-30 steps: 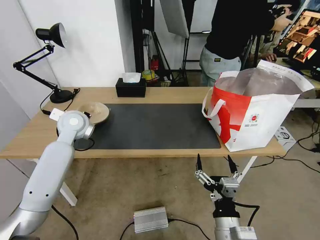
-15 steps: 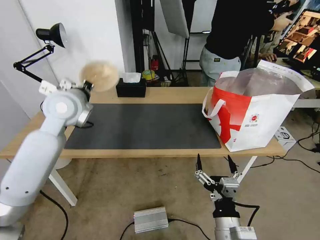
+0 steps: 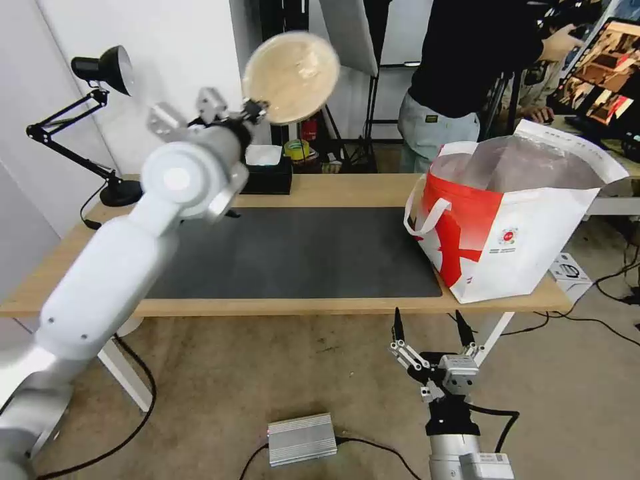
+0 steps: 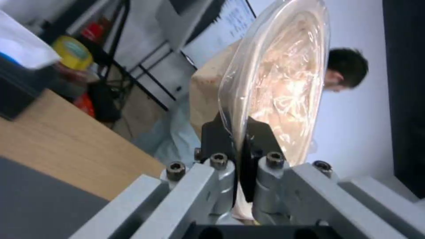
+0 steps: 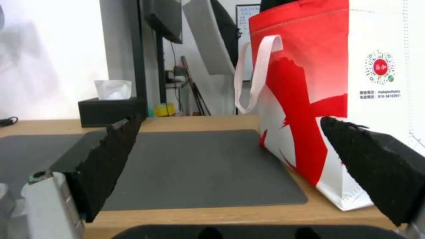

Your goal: Pick up the trash from the table and place it into the takeout bag.

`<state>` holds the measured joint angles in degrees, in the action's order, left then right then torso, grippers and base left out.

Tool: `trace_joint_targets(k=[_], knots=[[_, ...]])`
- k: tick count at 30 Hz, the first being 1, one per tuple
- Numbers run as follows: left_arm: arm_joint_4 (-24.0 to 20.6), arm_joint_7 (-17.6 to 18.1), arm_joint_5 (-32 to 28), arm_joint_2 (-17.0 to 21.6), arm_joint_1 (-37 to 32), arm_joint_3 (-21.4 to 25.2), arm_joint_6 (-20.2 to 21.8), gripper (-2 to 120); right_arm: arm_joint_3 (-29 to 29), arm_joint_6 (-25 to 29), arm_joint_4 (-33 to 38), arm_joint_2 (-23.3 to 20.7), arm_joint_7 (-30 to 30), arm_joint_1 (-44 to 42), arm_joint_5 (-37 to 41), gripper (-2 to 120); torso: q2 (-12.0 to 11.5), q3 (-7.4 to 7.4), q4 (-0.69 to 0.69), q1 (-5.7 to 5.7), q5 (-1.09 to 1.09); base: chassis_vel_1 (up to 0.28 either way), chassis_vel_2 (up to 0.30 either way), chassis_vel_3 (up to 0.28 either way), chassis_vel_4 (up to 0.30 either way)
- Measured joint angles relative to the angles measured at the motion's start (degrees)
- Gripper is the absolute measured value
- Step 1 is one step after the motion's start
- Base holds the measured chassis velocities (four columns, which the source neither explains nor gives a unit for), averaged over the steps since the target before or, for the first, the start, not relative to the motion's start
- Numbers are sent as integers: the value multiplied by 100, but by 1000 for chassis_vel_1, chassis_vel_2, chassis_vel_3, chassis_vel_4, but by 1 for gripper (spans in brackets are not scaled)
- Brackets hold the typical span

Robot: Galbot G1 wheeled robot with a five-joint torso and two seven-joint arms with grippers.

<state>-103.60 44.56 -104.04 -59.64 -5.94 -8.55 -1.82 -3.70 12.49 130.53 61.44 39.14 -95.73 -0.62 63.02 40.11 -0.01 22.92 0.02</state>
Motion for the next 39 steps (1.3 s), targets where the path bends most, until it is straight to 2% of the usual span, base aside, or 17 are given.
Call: trace_joint_targets(k=[7, 10, 16, 24, 31, 39], knots=[[414, -139, 74, -472, 408, -442, -50, 1, 0, 0, 0, 0, 0, 0, 0, 100, 0, 0, 0, 0, -1, 0, 0, 0, 0], [668, -419, 258, -794, 562, -796, -109, 1, 0, 0, 0, 0, 0, 0, 0, 100, 0, 0, 1, 0, 0, 0, 0, 0, 0], [945, -717, 369, -1160, 613, -1066, -121, 1, 0, 0, 0, 0, 0, 0, 0, 100, 0, 0, 0, 0, 0, 0, 0, 0, 0], [1692, -1013, 660, -1951, 752, -1416, -76, 1, 0, 0, -1, 0, 0, 0, 0, 100, 0, 0, 0, 0, 0, 0, 0, 0, 0], [2199, -1219, 781, -2352, 913, -1676, 50, 1, 0, 0, 0, 0, 0, 0, 0, 100, 0, 0, 0, 0, 0, 0, 0, 0, 0], [2474, -1402, 877, -2587, 954, -1995, 101, 1, 0, 0, 0, 0, 0, 0, 0, 100, 1, -1, 1, 0, -1, 0, 0, 0, 0]])
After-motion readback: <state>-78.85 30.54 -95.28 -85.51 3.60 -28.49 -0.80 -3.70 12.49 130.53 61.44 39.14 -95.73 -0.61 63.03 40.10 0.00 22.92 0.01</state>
